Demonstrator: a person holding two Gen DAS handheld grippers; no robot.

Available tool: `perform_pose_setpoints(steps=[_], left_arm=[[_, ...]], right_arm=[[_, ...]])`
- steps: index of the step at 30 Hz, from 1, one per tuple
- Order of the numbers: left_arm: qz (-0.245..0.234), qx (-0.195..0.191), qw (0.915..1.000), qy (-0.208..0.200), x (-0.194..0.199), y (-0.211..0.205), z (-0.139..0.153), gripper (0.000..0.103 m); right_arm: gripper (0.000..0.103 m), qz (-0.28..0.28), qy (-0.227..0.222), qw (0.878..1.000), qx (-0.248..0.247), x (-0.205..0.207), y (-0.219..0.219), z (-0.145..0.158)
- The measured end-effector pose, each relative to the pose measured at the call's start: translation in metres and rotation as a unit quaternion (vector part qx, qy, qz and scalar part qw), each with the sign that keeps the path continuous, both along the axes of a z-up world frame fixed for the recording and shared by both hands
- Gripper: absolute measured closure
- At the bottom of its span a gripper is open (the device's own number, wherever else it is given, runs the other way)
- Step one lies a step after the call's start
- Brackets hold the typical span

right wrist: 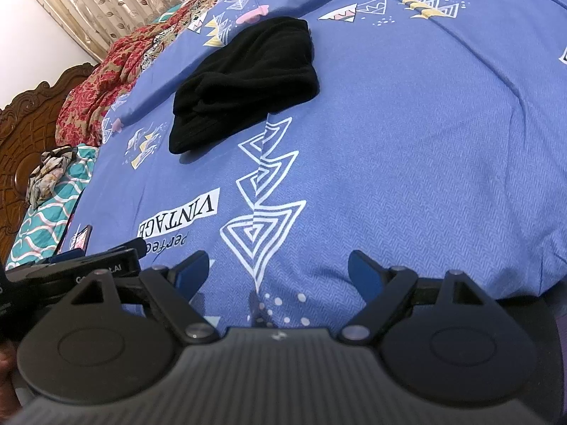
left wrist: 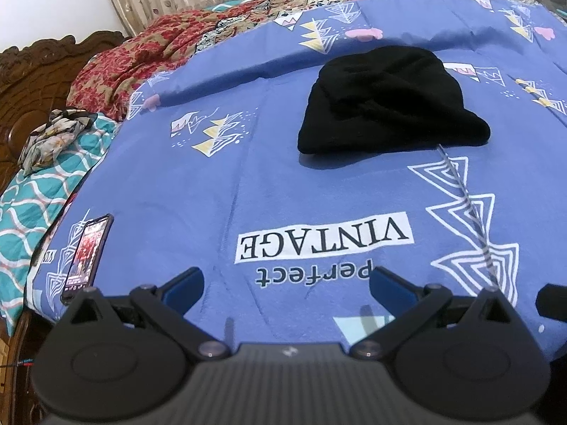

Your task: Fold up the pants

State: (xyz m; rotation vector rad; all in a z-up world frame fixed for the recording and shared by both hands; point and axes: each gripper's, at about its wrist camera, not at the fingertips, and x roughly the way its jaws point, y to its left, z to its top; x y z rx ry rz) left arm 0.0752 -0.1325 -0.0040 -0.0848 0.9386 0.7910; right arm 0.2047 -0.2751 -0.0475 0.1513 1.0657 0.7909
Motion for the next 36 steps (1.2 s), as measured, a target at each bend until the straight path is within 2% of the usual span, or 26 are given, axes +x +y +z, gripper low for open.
perform_pose_setpoints(steps=[9, 28, 36], left_arm=[[-0.002, -0.006, 1.0, 0.002, 0.0011, -0.0009, -0.0012, 0.0], [-0.01, -0.053, 0.9985, 0.011, 0.0046, -0.0028, -0.0061, 0.0], [-0.016, -0.055, 0.9983, 0.012, 0.0058, -0.0041, -0.0064, 0.0]], right_arm=[[0.016, 0.0, 0.0, 1.0, 0.0, 0.0005, -0.0005, -0.0002], [0.016, -0.001, 0.002, 1.0, 0.0, 0.0005, -0.0003, -0.0015], [0.016, -0.001, 0.002, 1.0, -0.001, 0.0006, -0.0007, -0.0024]])
